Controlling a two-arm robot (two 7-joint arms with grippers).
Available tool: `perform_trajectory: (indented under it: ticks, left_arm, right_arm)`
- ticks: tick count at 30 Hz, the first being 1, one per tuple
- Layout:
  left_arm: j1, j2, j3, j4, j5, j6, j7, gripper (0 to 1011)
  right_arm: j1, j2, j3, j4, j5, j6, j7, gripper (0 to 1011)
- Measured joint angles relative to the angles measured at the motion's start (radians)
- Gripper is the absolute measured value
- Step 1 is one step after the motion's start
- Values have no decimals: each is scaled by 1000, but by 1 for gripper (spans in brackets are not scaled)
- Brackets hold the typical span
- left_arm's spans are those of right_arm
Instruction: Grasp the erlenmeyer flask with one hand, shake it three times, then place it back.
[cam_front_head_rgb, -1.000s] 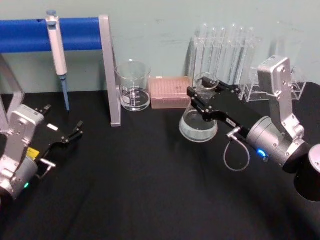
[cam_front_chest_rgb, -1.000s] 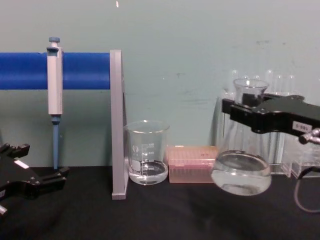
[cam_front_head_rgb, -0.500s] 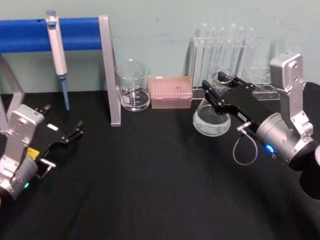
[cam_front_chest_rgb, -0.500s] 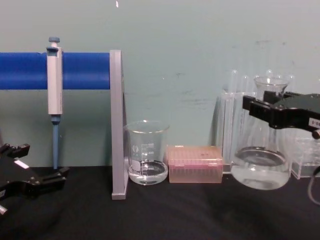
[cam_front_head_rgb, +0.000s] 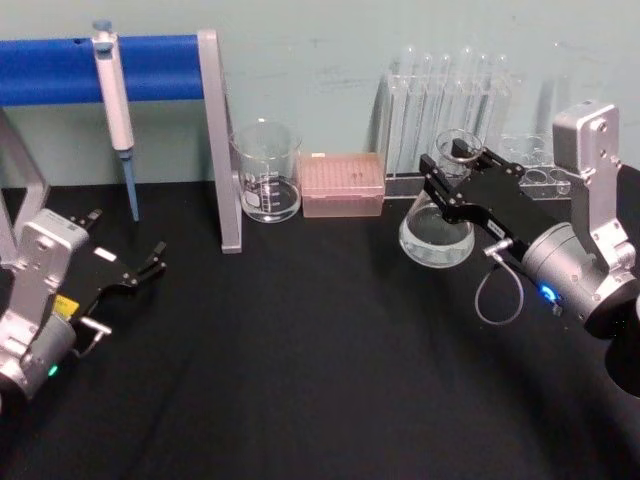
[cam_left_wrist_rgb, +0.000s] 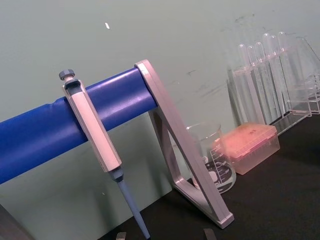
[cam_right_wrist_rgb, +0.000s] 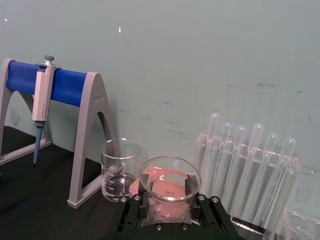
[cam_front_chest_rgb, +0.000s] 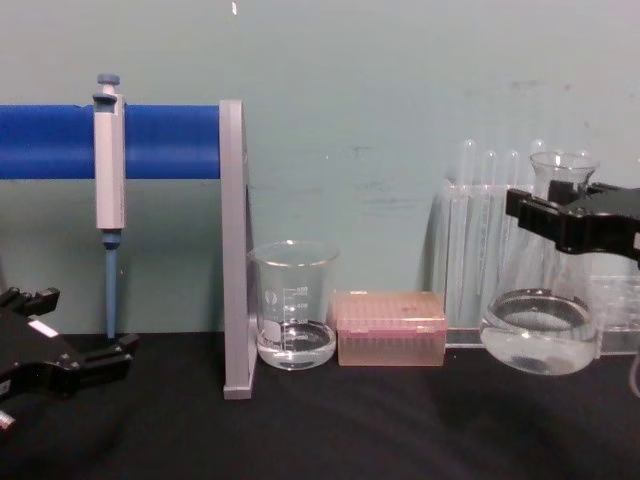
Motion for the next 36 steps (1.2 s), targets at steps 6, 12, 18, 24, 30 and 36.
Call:
perform_trajectory:
  ticks: [6, 12, 18, 24, 30, 36]
  left_arm:
    - [0, 0, 0, 0, 0, 0, 0, 1001]
    - [0, 0, 0, 0, 0, 0, 0, 1001]
    - [0, 0, 0, 0, 0, 0, 0, 1001]
    - [0, 0, 0, 0, 0, 0, 0, 1001]
    - [0, 0, 0, 0, 0, 0, 0, 1001]
    - [0, 0, 0, 0, 0, 0, 0, 1001]
  right_arm:
    - [-1, -6, 5, 1, -5, 0, 8, 456]
    - [-2, -10, 1, -2, -6, 2, 21, 456]
    - [-6, -10, -17, -12, -2, 7, 47, 456]
    - [-8, -1, -44, -23, 18, 8, 88, 456]
    - [-7, 11, -75, -29, 39, 6, 125, 456]
    - [1, 22, -105, -29, 53, 2, 147, 456]
